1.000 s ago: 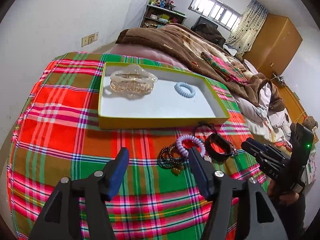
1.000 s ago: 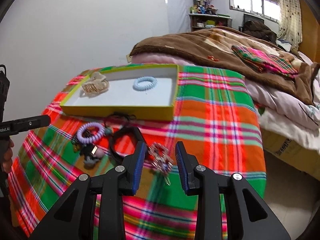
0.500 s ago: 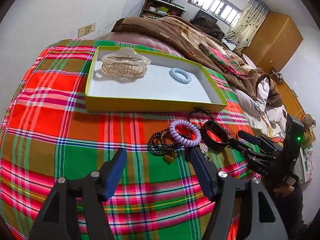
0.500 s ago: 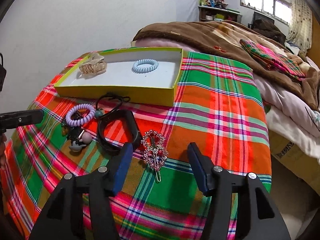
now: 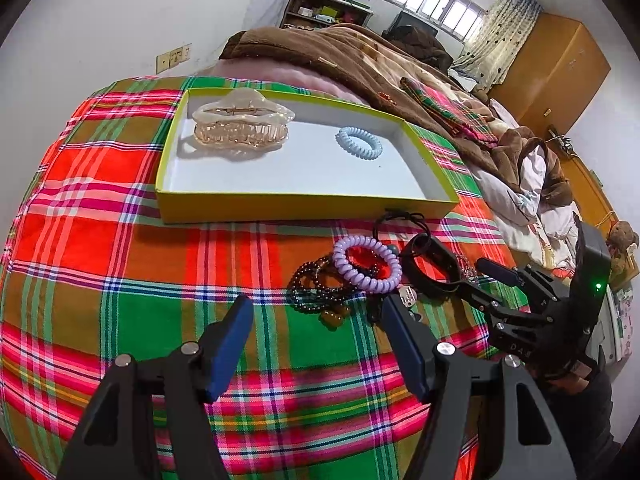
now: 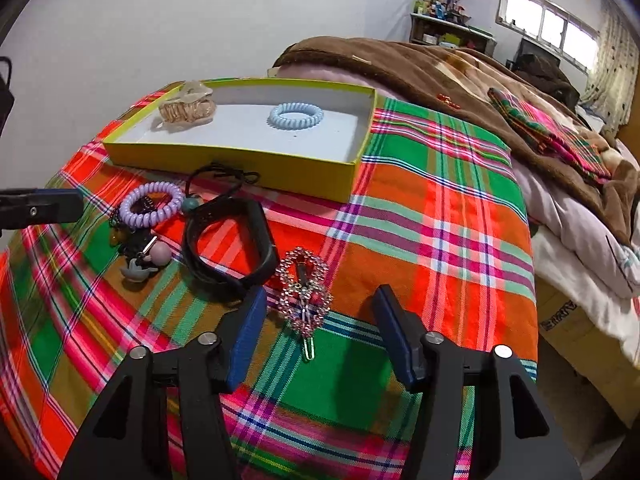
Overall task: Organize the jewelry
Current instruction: 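Move the right gripper to the pink rhinestone hair clip and grasp it, then grasp the purple coil hair tie with the left gripper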
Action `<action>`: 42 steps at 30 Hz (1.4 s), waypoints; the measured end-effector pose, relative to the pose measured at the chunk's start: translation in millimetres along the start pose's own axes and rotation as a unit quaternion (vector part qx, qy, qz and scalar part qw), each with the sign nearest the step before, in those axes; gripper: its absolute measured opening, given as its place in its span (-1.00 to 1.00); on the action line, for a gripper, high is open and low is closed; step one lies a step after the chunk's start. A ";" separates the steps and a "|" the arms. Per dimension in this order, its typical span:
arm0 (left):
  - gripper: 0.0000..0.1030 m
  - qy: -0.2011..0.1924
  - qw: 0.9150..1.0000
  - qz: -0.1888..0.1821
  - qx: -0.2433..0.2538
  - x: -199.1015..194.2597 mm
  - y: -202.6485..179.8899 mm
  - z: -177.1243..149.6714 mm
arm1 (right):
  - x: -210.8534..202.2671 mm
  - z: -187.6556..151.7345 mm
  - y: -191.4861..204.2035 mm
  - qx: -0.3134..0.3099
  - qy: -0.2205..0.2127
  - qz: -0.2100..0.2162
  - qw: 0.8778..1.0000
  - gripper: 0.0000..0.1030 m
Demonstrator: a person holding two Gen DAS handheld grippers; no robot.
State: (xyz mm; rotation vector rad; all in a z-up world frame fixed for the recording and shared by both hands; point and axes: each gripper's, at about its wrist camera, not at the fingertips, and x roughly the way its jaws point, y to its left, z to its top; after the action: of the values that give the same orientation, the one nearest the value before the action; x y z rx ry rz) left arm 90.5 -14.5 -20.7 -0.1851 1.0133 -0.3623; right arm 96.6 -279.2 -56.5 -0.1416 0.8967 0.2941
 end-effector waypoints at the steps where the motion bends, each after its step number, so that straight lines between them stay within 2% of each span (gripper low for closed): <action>1: 0.34 0.000 1.000 0.001 0.000 0.3 -0.2 0.3 | 0.1 0.7 0.9 -0.004 0.000 0.001 1.000 -0.01; 2: 0.34 0.000 1.000 0.003 0.001 0.7 -0.5 0.6 | 0.0 1.3 1.7 -0.006 0.001 0.000 1.000 -0.06; 3: 0.34 0.000 1.000 0.005 0.001 1.2 -1.6 1.1 | 0.0 1.8 2.1 -0.008 0.001 0.000 1.000 -0.24; 6: 0.34 0.002 1.000 0.008 0.006 2.1 -5.4 1.9 | -0.7 2.9 3.7 -0.010 0.003 0.001 1.000 -0.47; 11: 0.34 0.005 1.000 0.008 0.000 6.7 -6.8 7.3 | -4.0 0.1 6.1 -0.017 -0.001 -0.011 1.000 -0.47; 15: 0.34 0.005 1.000 0.004 0.003 12.3 -10.2 16.3 | -8.6 -4.2 -2.1 0.003 -0.010 -0.013 1.000 -0.47; 19: 0.33 0.010 1.000 0.012 0.011 20.4 -15.4 27.4 | -14.7 -6.6 -8.4 0.017 -0.018 -0.013 1.000 -0.47; 24: 0.33 0.023 0.998 0.040 0.033 36.5 -23.3 37.7 | -20.2 -8.3 -13.2 0.029 -0.025 -0.009 0.999 -0.47; 27: 0.30 0.042 0.997 0.046 0.048 47.5 -27.4 38.7 | -20.6 -9.0 -14.2 0.032 -0.026 -0.007 0.999 -0.47; 31: 0.22 0.070 0.995 0.038 0.053 59.8 -29.8 36.8 | -20.5 -8.4 -15.2 0.034 -0.028 -0.002 0.999 -0.47; 34: 0.13 0.068 0.995 0.043 0.065 60.7 -33.4 35.9 | -20.4 -7.4 -14.6 0.033 -0.030 0.001 0.999 -0.47; 36: 0.03 0.069 0.994 0.045 0.068 60.5 -33.9 36.8 | -20.5 -6.1 -13.8 0.033 -0.032 0.002 0.999 -0.47; 38: -0.18 0.072 0.994 0.041 0.072 61.2 -35.0 38.2 | -20.3 -5.1 -13.3 0.032 -0.033 0.004 0.999 -0.47; 42: -0.30 0.073 0.994 0.037 0.077 60.8 -35.1 38.9 | -20.4 -4.7 -12.3 0.033 -0.035 0.004 0.999 -0.47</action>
State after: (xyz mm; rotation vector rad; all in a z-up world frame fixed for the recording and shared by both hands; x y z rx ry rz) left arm 145.3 -70.7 -37.6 0.0181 1.1281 -0.3896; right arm 84.9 -296.0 -43.4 -0.0668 0.8363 0.2753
